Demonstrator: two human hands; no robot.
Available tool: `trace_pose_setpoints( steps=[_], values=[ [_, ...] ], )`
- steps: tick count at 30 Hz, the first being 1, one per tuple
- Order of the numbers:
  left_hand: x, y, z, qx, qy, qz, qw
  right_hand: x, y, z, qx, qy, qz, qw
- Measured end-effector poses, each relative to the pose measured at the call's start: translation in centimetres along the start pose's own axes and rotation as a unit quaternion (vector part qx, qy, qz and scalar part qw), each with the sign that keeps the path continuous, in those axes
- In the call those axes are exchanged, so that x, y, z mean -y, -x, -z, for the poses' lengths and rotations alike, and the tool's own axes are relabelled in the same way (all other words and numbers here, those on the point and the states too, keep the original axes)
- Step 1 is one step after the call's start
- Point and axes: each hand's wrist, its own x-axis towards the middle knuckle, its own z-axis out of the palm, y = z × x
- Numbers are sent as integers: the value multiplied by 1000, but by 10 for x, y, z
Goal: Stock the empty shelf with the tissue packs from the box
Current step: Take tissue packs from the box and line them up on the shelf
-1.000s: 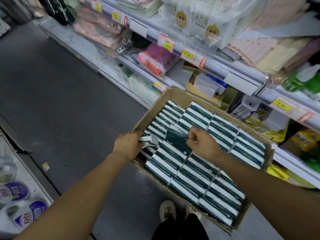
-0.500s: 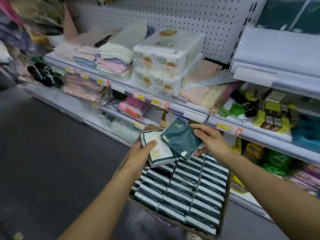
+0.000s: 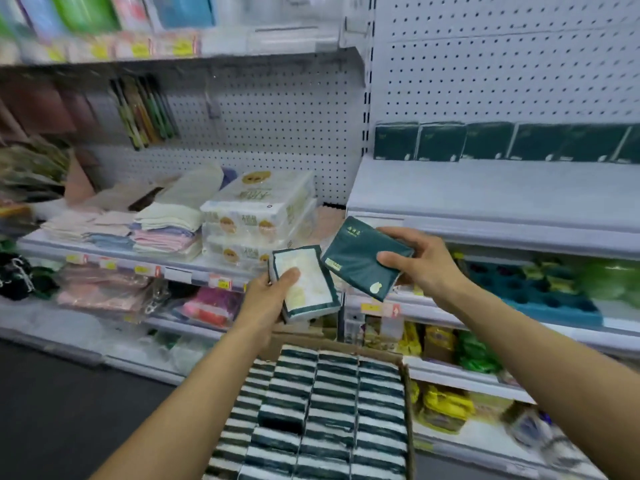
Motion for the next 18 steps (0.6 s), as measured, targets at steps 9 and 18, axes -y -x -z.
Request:
trace_pose_setpoints(
  steps=[9,18],
  values=[
    [-61,-44,-77,57,-13,-115,992,42,-56,125,-127,125,100,979],
    [-90,-115,-184,76,-5,-124,989,8,-145,245,-166,367,118,907]
  ],
)
